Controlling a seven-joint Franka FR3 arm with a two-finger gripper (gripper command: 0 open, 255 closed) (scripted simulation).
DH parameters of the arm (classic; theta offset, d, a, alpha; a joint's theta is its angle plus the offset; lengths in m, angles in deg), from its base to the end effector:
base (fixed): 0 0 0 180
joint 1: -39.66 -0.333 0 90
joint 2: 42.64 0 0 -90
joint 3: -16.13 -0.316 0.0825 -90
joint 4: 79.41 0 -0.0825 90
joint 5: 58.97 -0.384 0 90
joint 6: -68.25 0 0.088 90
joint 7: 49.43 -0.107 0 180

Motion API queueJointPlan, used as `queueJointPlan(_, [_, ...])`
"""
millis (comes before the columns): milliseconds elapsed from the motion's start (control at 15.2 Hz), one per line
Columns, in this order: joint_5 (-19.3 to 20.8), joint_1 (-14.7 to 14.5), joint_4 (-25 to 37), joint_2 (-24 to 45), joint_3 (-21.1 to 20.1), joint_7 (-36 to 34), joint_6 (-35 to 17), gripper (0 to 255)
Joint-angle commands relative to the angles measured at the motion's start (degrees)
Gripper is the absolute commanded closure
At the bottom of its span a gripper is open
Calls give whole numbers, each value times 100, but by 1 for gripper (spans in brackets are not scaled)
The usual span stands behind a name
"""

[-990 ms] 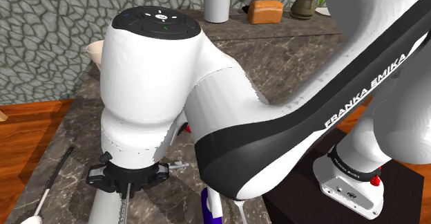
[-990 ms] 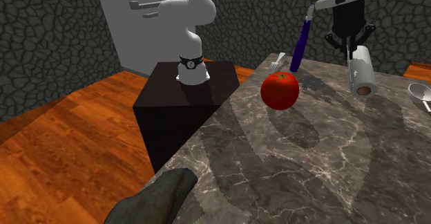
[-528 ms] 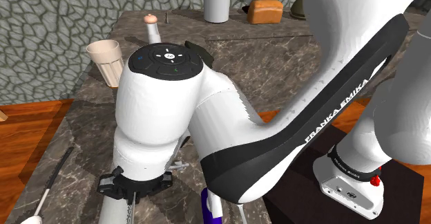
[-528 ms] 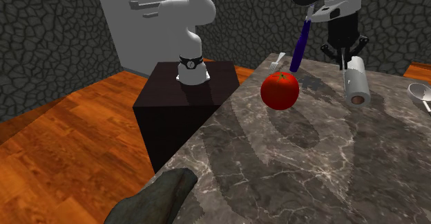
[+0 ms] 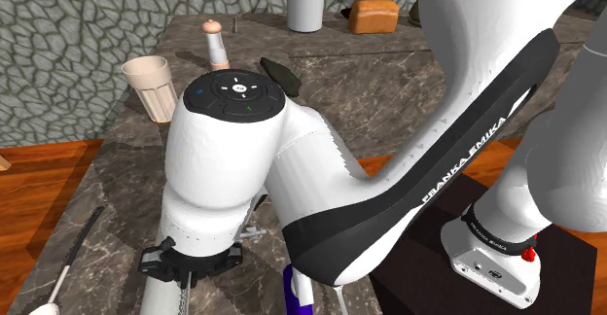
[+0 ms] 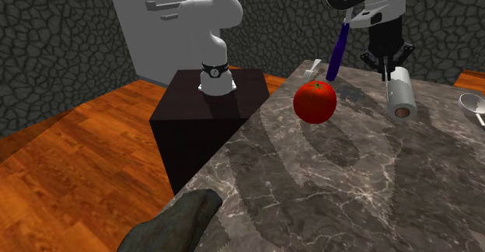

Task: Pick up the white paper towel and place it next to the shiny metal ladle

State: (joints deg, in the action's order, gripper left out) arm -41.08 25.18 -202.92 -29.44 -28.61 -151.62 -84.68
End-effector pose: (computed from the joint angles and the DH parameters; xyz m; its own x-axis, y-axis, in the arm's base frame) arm 0.3038 0.5044 0.3593 0.8586 -0.5126 -0.0065 -0.4809 -0.8010 -0.3565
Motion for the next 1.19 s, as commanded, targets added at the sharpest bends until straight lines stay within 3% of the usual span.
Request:
queueJointPlan(0, [6,-2,-12,14,5,0,1,255])
queueJointPlan(66, [11,-4,-1,22,8,1,6,0])
queueJointPlan(396, [6,-2,-13,14,5,0,1,0])
queueJointPlan(660, [-1285,567,-179,-897,-564,897,435,0])
queueJointPlan(1122, [-1294,526,-180,-901,-522,903,435,0])
